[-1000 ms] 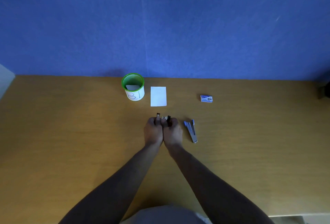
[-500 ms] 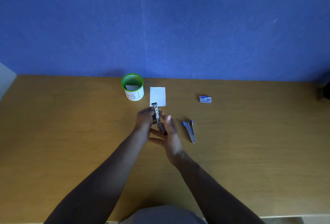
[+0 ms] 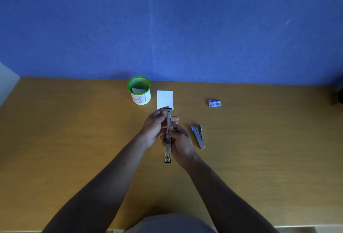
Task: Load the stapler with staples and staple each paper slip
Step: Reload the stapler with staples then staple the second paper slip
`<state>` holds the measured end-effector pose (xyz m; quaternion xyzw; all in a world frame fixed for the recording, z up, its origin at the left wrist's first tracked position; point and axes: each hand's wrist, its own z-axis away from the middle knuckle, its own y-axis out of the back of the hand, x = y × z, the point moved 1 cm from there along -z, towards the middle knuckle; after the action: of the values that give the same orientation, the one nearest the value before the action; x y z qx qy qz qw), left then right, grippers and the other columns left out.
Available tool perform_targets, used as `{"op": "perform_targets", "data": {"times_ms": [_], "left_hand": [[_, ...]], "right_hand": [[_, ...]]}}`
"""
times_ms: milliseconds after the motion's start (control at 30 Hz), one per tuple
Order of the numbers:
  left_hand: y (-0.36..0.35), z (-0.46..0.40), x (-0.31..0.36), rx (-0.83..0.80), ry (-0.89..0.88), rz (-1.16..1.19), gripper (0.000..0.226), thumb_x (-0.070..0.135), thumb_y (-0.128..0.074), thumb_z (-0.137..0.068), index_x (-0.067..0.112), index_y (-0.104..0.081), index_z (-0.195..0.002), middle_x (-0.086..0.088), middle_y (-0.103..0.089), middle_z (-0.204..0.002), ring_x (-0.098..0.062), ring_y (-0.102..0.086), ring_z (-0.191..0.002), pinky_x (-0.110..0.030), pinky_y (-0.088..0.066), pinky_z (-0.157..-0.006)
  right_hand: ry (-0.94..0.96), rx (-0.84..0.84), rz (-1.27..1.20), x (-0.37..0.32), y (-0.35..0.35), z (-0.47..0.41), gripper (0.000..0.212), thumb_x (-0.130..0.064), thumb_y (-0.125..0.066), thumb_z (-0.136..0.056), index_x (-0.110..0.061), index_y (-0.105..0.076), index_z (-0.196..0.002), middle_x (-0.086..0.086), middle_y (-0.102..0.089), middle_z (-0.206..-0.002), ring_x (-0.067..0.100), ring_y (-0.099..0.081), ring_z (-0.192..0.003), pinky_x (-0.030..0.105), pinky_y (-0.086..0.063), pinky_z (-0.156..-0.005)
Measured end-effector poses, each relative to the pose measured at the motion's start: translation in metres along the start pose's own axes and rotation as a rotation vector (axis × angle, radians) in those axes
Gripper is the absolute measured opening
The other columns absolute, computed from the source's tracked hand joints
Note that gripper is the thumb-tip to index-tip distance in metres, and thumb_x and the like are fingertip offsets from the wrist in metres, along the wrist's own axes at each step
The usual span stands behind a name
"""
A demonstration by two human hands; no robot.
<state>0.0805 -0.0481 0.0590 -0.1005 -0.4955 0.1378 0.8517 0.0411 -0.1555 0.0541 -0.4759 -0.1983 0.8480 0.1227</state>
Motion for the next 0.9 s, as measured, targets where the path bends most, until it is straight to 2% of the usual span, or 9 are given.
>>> {"op": "perform_targets", "data": {"times_ms": [67,133,233,367,467,600,767,833,900], "left_hand": [[0.0,0.001,-0.002,0.04,-0.068,-0.038,0.018,0.025,-0.049,-0.1,0.017,-0.058,-0.114,-0.02,-0.072,-0.102,-0.029,-0.067,-0.076,-0.022,-0.043,-0.048],[0.0,0.002,-0.003,0.128,-0.179,-0.158,0.022,0.017,-0.057,-0.096,0.018,-0.054,-0.118,-0.016,-0.072,-0.101,-0.023,-0.069,-0.075,-0.022,-0.047,-0.045],[0.002,0.003,-0.004,0.27,-0.411,-0.46,0.026,0.01,-0.065,-0.088,0.017,-0.059,-0.112,-0.005,-0.069,-0.098,-0.015,-0.068,-0.076,-0.028,-0.055,-0.067],[0.003,0.006,0.0,0.281,-0.656,-0.708,0.017,0.005,-0.065,-0.086,0.008,-0.068,-0.103,-0.005,-0.07,-0.099,-0.015,-0.066,-0.087,-0.027,-0.053,-0.076],[0.002,0.009,0.003,0.268,-0.71,-0.785,0.019,0.004,-0.065,-0.086,0.008,-0.071,-0.104,-0.007,-0.07,-0.1,-0.019,-0.067,-0.085,-0.028,-0.054,-0.076],[0.001,0.012,0.006,0.275,-0.766,-0.86,0.017,0.0,-0.066,-0.084,0.006,-0.071,-0.098,-0.01,-0.068,-0.096,-0.021,-0.065,-0.083,-0.031,-0.054,-0.076],[0.002,0.013,0.002,0.266,-0.76,-0.893,0.008,-0.001,-0.066,-0.082,0.003,-0.069,-0.088,-0.009,-0.065,-0.09,-0.021,-0.063,-0.082,-0.038,-0.054,-0.073],[0.0,0.016,-0.001,0.251,-0.776,-0.908,0.008,-0.003,-0.068,-0.08,0.003,-0.069,-0.086,-0.007,-0.064,-0.088,-0.02,-0.062,-0.082,-0.036,-0.054,-0.072],[-0.001,0.018,-0.001,0.246,-0.787,-0.925,0.009,-0.003,-0.07,-0.078,0.003,-0.069,-0.085,-0.007,-0.063,-0.088,-0.02,-0.062,-0.084,-0.029,-0.052,-0.073]], "right_hand": [[0.0,0.005,-0.012,0.0,-0.002,-0.001,0.025,-0.002,-0.041,-0.1,-0.007,-0.066,-0.104,0.009,-0.063,-0.082,0.019,-0.058,-0.066,0.029,-0.044,-0.058],[-0.004,0.014,-0.012,0.0,-0.003,-0.002,0.023,-0.002,-0.042,-0.101,-0.006,-0.065,-0.102,0.007,-0.063,-0.078,0.019,-0.058,-0.065,0.029,-0.043,-0.057],[-0.006,0.029,0.005,-0.002,-0.003,-0.004,0.02,-0.003,-0.042,-0.1,-0.005,-0.063,-0.1,0.006,-0.063,-0.075,0.016,-0.06,-0.062,0.028,-0.043,-0.057],[0.003,0.016,0.015,-0.003,-0.002,-0.005,0.024,-0.008,-0.043,-0.101,-0.008,-0.066,-0.096,0.0,-0.063,-0.068,0.011,-0.059,-0.058,0.027,-0.043,-0.056],[0.008,0.025,0.004,-0.002,-0.003,-0.006,0.025,-0.007,-0.04,-0.103,-0.005,-0.064,-0.096,-0.001,-0.061,-0.063,0.011,-0.056,-0.055,0.028,-0.041,-0.056],[-0.002,0.038,-0.03,-0.002,-0.002,-0.007,0.026,-0.001,-0.039,-0.1,-0.006,-0.059,-0.084,0.004,-0.049,-0.062,0.014,-0.048,-0.054,0.027,-0.036,-0.052],[-0.039,0.046,-0.043,-0.007,-0.002,-0.011,0.022,0.001,-0.038,-0.099,-0.003,-0.055,-0.087,0.008,-0.044,-0.064,0.015,-0.043,-0.053,0.026,-0.034,-0.049],[-0.043,0.042,-0.03,-0.008,0.0,-0.012,0.025,-0.001,-0.036,-0.101,-0.004,-0.055,-0.085,0.008,-0.044,-0.063,0.015,-0.042,-0.052,0.027,-0.033,-0.049],[-0.064,0.032,-0.014,-0.008,0.002,-0.014,0.029,0.0,-0.035,-0.099,-0.006,-0.052,-0.077,0.007,-0.04,-0.063,0.015,-0.039,-0.051,0.027,-0.03,-0.05]]}}
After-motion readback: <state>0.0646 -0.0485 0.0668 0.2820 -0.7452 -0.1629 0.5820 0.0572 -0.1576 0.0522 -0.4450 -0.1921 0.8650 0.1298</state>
